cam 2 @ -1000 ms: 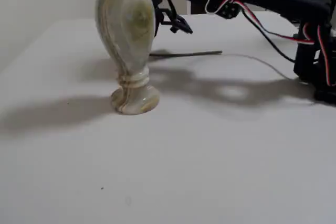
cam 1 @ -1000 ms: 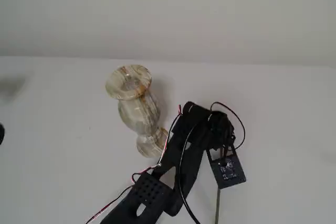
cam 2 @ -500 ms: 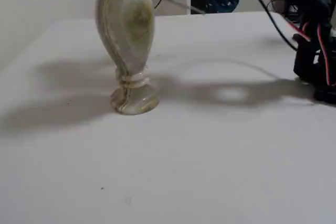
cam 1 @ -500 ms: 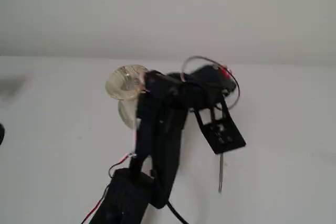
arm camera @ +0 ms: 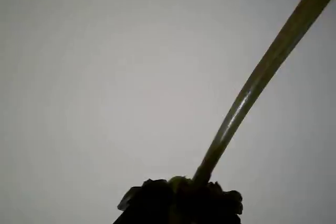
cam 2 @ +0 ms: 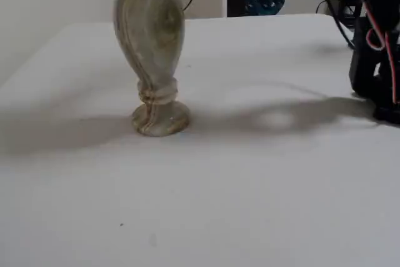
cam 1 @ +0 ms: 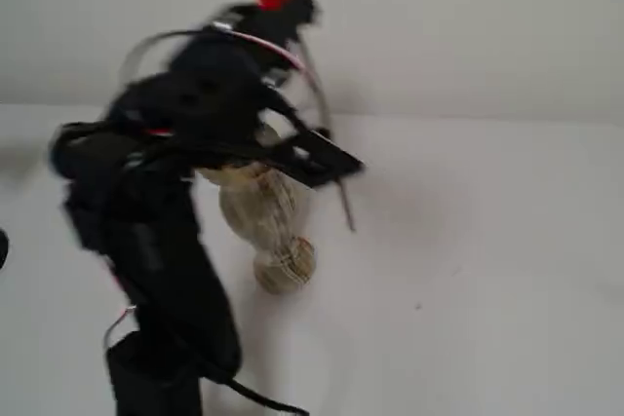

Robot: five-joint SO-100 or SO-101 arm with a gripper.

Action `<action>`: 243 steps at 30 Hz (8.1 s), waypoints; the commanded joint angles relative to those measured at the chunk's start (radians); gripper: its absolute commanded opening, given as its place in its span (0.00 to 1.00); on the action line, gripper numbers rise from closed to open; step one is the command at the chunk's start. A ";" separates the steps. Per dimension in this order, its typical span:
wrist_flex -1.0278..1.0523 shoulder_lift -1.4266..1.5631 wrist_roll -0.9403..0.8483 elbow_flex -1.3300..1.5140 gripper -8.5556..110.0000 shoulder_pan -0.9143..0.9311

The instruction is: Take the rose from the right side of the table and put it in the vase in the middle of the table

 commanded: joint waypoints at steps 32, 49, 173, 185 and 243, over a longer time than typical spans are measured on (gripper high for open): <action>-0.155 -0.018 0.135 -0.031 0.07 -0.262; -0.017 -0.066 0.235 -0.038 0.20 -0.190; -0.184 2.137 -1.207 3.189 0.07 0.084; -0.202 2.137 -1.203 3.208 0.07 0.029; -0.202 2.137 -1.200 3.208 0.07 0.032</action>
